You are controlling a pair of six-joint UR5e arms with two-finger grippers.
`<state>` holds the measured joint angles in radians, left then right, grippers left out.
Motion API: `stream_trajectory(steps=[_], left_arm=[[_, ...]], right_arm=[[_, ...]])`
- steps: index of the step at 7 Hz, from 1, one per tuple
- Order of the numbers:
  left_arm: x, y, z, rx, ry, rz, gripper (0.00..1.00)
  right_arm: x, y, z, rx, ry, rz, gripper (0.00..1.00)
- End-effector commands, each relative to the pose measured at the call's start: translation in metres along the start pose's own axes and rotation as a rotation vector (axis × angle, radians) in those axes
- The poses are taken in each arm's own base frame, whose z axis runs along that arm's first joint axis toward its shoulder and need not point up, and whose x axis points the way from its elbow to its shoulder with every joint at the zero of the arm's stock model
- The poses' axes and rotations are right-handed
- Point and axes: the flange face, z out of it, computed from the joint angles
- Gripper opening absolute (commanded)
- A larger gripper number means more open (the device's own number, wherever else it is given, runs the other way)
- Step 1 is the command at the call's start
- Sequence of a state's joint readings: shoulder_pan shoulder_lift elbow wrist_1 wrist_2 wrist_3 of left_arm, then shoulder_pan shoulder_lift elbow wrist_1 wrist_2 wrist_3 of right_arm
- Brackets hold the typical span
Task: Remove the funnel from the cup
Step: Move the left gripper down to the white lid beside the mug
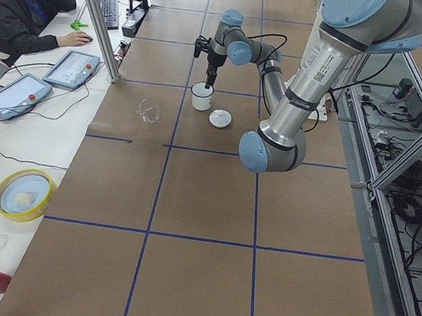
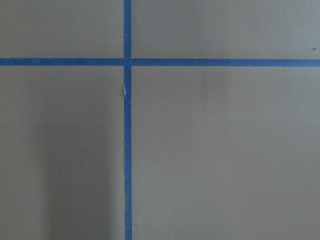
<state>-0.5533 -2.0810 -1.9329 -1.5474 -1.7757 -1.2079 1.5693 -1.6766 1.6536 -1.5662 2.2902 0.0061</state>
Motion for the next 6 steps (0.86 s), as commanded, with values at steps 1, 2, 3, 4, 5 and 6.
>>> stream_trajectory(steps=[1,2,3,4,5,6], left_arm=[[-0.05,0.015,0.046,0.01,0.055,0.021,1.0],[-0.056,0.014,0.067,-0.004,0.022,0.019,1.0],[-0.054,0.015,0.075,-0.016,0.002,0.017,0.98],[-0.053,0.02,0.079,-0.067,0.013,0.015,0.9],[-0.053,0.024,0.081,-0.116,0.025,0.015,0.79],[-0.052,0.024,0.078,-0.114,0.029,0.016,0.78]], right_arm=[[0.0,0.0,0.0,0.0,0.0,0.0,1.0],[0.0,0.0,0.0,0.0,0.0,0.0,1.0],[0.0,0.0,0.0,0.0,0.0,0.0,1.0],[0.0,0.0,0.0,0.0,0.0,0.0,1.0],[0.0,0.0,0.0,0.0,0.0,0.0,1.0],[0.0,0.0,0.0,0.0,0.0,0.0,1.0]])
